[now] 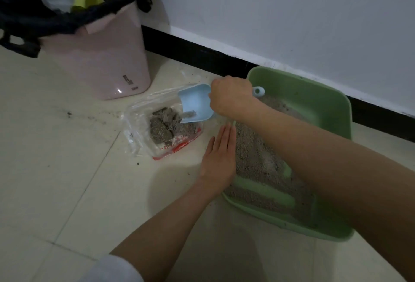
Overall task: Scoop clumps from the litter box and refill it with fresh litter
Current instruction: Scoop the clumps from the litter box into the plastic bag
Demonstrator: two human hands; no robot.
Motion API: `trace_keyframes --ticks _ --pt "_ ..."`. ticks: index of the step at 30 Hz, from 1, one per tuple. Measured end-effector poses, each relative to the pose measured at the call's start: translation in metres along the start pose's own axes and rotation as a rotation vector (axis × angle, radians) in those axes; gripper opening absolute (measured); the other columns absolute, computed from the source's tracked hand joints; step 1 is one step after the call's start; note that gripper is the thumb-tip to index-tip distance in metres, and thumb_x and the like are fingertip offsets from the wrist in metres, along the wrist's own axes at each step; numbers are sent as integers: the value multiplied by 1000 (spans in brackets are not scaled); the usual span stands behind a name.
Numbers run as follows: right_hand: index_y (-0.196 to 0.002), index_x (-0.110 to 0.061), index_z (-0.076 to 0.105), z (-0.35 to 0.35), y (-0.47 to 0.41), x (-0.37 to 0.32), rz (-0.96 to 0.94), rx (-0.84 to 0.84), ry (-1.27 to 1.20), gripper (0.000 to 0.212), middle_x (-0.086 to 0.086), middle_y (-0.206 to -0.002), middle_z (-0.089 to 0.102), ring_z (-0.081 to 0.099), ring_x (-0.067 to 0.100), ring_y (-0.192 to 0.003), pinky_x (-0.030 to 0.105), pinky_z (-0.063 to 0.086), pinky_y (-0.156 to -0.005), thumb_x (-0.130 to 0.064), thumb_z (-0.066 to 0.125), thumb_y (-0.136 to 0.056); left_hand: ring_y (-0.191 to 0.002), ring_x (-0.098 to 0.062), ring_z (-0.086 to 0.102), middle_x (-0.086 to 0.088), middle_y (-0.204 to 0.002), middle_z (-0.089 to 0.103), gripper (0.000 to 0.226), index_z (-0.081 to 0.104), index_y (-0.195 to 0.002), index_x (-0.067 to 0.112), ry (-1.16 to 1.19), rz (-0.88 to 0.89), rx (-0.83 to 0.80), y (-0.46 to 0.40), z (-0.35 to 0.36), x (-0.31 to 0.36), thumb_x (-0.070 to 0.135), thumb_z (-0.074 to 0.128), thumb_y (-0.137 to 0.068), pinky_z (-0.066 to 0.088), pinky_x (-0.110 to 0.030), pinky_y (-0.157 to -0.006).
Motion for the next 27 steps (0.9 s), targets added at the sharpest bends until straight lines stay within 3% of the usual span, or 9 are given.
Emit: trace_keyframes --ticks 4,9,12,14,17,19,22,27 --pt "-85 -12 44 -9 1 2 12 55 47 13 0 -64 36 33 13 -53 25 21 -46 -16 42 -96 -145 -21 -12 -9 -156 -14 70 -16 -145 7 4 -2 13 0 0 -2 6 30 -93 0 -37 -118" --pt "-70 -11 48 -6 23 62 178 39 -360 30 1 -62 45 41 17 -53 25 33 -51 -25 42 -96 -144 -20 -12 -8 -157 -14 71 -18 -145 8 -11 -16 -2 0 -1 -2 7 30 -93 1 -37 -119" --pt "-87 4 64 3 54 111 345 23 -527 41 15 -81 67 53 24 -65 32 46 -63 -28 40 -97 -144 -19 -12 -7 -157 -14 70 -16 -146 9 17 -22 1 0 -2 -2 5 30 -93 0 -34 -118" --pt "-91 8 64 14 82 136 458 1 -605 43 18 -85 69 57 25 -65 32 50 -66 -27 39 -97 -144 -18 -12 -6 -157 -14 72 -15 -146 9 31 -22 10 0 -2 -2 1 30 -91 1 -34 -119" --pt "-92 4 63 42 127 157 651 -90 -802 37 5 -56 62 54 16 -46 19 43 -44 -20 37 -98 -145 -18 -11 -6 -157 -12 72 -13 -147 8 35 -14 27 0 -1 -3 2 30 -89 4 -34 -119" --pt "-92 3 56 66 150 161 797 -156 -1016 30 8 -56 58 50 17 -43 14 37 -33 -18 36 -99 -145 -18 -8 -7 -157 -10 72 -10 -147 7 32 -13 42 0 1 -4 3 32 -89 6 -35 -119" --pt "-74 0 46 99 176 157 974 -230 -1352 35 12 -61 44 37 19 -48 13 31 -32 -17 32 -101 -146 -20 -3 -10 -157 -4 70 -4 -148 5 38 -8 65 0 3 -4 1 34 -89 8 -35 -118" --pt "-75 -3 45 141 196 145 1132 -273 -1700 30 8 -60 36 30 16 -50 11 27 -31 -7 28 -98 -146 -22 -1 -13 -157 1 68 1 -148 3 37 -1 86 1 1 -1 -2 33 -88 6 -34 -118"
Point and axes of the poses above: each hand's wrist, its own y-axis away from the middle knuckle, its own z-axis out of the palm, x = y × z, the point moved 2 cm from there along -y, towards the middle knuckle
